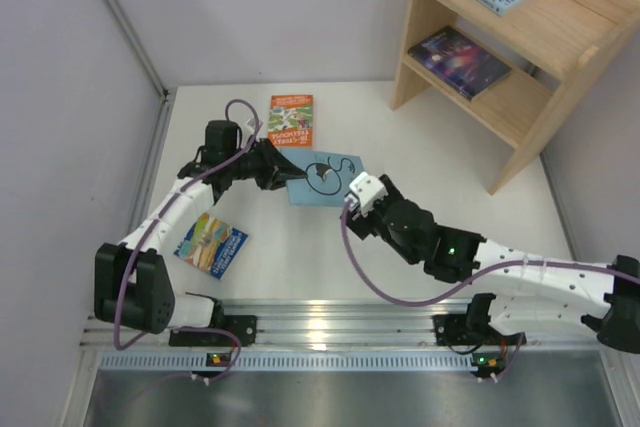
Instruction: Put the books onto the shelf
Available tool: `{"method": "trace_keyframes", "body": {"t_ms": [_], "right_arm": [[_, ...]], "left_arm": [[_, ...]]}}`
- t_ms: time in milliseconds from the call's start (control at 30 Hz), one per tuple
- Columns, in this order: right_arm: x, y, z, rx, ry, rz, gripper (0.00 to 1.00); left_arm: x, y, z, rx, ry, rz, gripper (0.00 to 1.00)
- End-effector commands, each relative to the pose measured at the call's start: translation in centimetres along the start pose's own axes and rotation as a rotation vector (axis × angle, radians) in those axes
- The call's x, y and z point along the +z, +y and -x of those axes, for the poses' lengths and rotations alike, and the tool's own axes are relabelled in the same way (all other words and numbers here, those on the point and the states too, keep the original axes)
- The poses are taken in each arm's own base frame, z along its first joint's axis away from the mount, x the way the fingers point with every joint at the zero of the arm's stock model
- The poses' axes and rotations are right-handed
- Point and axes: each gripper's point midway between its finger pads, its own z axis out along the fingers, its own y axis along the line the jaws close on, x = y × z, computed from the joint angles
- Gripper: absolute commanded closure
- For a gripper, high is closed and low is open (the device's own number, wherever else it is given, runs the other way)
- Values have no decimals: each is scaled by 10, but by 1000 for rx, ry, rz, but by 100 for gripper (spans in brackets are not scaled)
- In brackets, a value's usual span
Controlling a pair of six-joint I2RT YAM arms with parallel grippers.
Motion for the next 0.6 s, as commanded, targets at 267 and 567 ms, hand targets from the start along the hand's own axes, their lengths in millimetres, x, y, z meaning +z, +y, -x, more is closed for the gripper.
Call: {"method": "trace_keyframes", "body": {"t_ms": [267, 567], "right_arm": [[29, 8, 17, -634, -109, 28, 30], [31, 34, 0, -613, -110, 132, 34]], "left_arm": [[-5, -48, -5, 64, 175, -175, 100], [5, -41, 2, 35, 181, -154, 100]]}}
